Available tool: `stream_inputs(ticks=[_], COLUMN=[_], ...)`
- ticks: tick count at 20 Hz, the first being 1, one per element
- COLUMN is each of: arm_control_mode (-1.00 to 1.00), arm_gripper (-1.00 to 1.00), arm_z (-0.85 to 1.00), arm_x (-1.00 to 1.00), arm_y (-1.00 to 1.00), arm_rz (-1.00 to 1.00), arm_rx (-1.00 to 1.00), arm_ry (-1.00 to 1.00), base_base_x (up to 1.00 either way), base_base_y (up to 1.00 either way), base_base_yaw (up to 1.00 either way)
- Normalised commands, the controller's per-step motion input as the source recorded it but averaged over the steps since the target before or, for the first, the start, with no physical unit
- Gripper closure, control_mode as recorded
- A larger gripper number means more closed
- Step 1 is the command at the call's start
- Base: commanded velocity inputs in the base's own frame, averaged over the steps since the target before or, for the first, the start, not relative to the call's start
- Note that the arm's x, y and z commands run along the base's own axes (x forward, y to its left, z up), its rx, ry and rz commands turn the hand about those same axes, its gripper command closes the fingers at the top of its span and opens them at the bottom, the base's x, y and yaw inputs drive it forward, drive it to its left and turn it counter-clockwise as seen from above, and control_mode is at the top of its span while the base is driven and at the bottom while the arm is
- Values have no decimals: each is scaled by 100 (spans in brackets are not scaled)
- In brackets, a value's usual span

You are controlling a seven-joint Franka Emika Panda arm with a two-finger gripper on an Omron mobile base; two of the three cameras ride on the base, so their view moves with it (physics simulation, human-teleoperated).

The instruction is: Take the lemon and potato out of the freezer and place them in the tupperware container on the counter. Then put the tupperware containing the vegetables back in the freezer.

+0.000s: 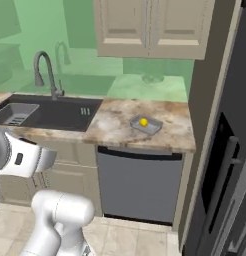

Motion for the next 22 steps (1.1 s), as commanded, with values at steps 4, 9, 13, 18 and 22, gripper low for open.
stream_inputs(ticks=[4,9,13,18,22], arm_control_mode=[100,100,100,100,100], arm_gripper=[-100,-100,-100,-100,-100], arm_z=[0,0,0,0,0], arm_x=[0,0,0,0,0], arm_y=[0,0,0,0,0], arm_rz=[0,0,0,0,0], arm_rx=[0,0,0,0,0], arm_ry=[0,0,0,0,0], base_base_x=[-100,-100,-41,-32,-1], base_base_y=[-75,-90,-100,-100,-100], base_base_yaw=[15,14,30,28,24])
